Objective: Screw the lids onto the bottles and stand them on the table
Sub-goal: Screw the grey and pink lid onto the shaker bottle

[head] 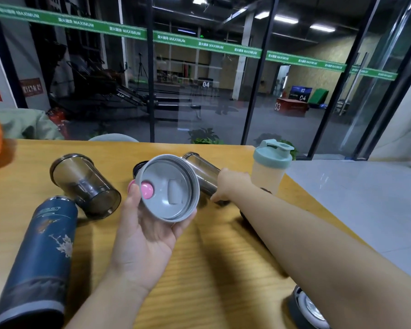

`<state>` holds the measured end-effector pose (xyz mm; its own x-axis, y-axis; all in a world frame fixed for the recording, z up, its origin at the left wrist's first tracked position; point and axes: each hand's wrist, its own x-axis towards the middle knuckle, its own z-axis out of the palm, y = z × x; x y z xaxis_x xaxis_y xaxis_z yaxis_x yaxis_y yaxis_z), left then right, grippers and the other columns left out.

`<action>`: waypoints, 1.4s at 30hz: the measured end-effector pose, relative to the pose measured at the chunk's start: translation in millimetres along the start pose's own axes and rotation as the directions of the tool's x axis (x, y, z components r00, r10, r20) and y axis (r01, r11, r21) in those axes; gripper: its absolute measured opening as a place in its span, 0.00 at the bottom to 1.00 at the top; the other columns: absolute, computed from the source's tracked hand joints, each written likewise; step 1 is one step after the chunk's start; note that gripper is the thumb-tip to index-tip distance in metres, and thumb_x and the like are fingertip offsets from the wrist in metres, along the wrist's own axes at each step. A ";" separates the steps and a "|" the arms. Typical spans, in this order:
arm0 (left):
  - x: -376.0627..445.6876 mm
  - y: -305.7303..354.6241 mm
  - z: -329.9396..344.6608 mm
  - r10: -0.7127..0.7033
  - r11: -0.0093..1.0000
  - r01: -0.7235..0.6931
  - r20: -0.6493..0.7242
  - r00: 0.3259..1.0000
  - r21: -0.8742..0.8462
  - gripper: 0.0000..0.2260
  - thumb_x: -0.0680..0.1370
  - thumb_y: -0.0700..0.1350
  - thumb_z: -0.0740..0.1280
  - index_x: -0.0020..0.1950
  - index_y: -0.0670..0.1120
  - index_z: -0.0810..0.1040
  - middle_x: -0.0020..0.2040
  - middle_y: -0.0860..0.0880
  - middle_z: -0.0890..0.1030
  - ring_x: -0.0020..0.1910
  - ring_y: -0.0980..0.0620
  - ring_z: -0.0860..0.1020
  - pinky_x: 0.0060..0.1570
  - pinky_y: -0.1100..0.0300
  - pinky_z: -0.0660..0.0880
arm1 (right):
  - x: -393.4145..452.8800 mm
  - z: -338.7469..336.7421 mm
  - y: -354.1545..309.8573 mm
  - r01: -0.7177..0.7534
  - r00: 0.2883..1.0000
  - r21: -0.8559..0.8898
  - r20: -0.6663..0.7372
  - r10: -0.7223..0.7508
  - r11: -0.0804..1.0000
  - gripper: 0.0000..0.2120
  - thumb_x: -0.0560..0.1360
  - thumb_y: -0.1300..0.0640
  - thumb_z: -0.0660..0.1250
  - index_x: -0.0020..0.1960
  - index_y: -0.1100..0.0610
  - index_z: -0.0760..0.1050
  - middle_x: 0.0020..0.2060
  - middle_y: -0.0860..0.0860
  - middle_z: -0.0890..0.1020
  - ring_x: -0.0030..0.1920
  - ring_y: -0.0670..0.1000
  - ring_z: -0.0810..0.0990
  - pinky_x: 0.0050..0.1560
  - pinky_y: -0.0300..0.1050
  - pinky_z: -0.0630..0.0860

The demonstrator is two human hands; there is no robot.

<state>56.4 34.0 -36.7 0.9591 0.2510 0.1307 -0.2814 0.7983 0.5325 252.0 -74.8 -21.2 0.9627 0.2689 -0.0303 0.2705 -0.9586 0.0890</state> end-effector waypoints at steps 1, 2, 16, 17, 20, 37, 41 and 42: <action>0.2 0.2 0.1 0.000 1.000 0.000 0.002 1.000 -0.007 0.43 0.60 0.58 0.76 0.72 0.47 0.66 0.62 0.44 0.80 0.58 0.43 0.80 0.48 0.45 0.79 | -0.3 0.5 -0.5 0.011 1.000 0.000 -0.022 -0.011 1.000 0.26 0.71 0.44 0.70 0.60 0.58 0.68 0.40 0.50 0.75 0.45 0.55 0.78 0.45 0.46 0.72; 0.9 0.5 -0.5 0.002 1.000 -0.002 0.008 1.000 -0.011 0.44 0.60 0.58 0.76 0.72 0.48 0.66 0.63 0.45 0.79 0.59 0.44 0.80 0.50 0.45 0.79 | -1.0 0.5 -1.1 0.019 0.999 0.010 -0.045 -0.018 1.000 0.23 0.71 0.45 0.70 0.58 0.57 0.70 0.37 0.49 0.74 0.41 0.53 0.77 0.38 0.44 0.71; -0.1 -0.9 -1.4 0.030 0.999 -0.031 0.039 0.999 0.044 0.06 0.73 0.54 0.66 0.45 0.55 0.82 0.59 0.48 0.82 0.61 0.45 0.78 0.59 0.44 0.74 | -77.1 -53.2 28.4 0.220 0.947 0.575 -0.320 -0.032 0.788 0.22 0.67 0.47 0.74 0.53 0.50 0.65 0.38 0.41 0.74 0.38 0.41 0.75 0.38 0.38 0.75; 0.0 -1.9 -1.6 0.024 0.996 -0.028 0.046 0.999 0.082 0.06 0.73 0.54 0.67 0.44 0.56 0.83 0.58 0.49 0.82 0.61 0.46 0.78 0.60 0.44 0.73 | -89.8 -53.7 34.2 0.261 0.942 0.641 -0.332 -0.047 0.722 0.24 0.67 0.47 0.75 0.56 0.49 0.66 0.41 0.41 0.75 0.40 0.41 0.76 0.39 0.36 0.74; 1.3 -3.2 -4.9 -0.010 0.985 -0.006 0.090 0.996 0.172 0.28 0.61 0.59 0.78 0.59 0.53 0.80 0.62 0.46 0.80 0.63 0.43 0.76 0.58 0.46 0.75 | -121.9 -45.4 51.8 0.327 0.923 0.776 -0.385 -0.006 0.540 0.28 0.65 0.46 0.77 0.61 0.46 0.70 0.45 0.40 0.78 0.45 0.41 0.79 0.45 0.38 0.75; -0.8 -22.2 -7.6 -0.112 0.967 0.096 0.053 0.992 0.238 0.50 0.51 0.60 0.82 0.68 0.44 0.71 0.62 0.39 0.79 0.55 0.42 0.80 0.56 0.48 0.77 | -218.0 12.3 96.3 0.342 0.913 0.914 -0.378 0.154 0.220 0.27 0.59 0.52 0.74 0.56 0.42 0.71 0.44 0.31 0.81 0.45 0.36 0.81 0.38 0.26 0.74; -0.8 -25.4 -8.1 -0.118 0.960 0.093 0.081 0.990 0.266 0.43 0.48 0.61 0.82 0.61 0.50 0.78 0.59 0.45 0.81 0.55 0.46 0.80 0.56 0.50 0.76 | -222.9 19.0 102.1 0.356 0.906 0.891 -0.403 0.131 0.281 0.30 0.58 0.52 0.76 0.57 0.40 0.72 0.49 0.34 0.81 0.48 0.38 0.81 0.42 0.27 0.74; -1.0 -26.1 -7.7 -0.115 0.960 0.088 0.090 0.989 0.267 0.39 0.48 0.61 0.82 0.57 0.53 0.80 0.58 0.47 0.81 0.55 0.48 0.80 0.56 0.51 0.76 | -223.8 19.3 102.7 0.361 0.905 0.884 -0.409 0.118 0.297 0.31 0.57 0.52 0.77 0.57 0.40 0.71 0.49 0.34 0.81 0.48 0.38 0.81 0.42 0.27 0.73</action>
<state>62.5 17.0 -57.2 0.9839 0.1072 0.1431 -0.1784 0.6423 0.7455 64.2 -235.3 -24.4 0.9049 0.1687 0.3908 0.4237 -0.2702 -0.8645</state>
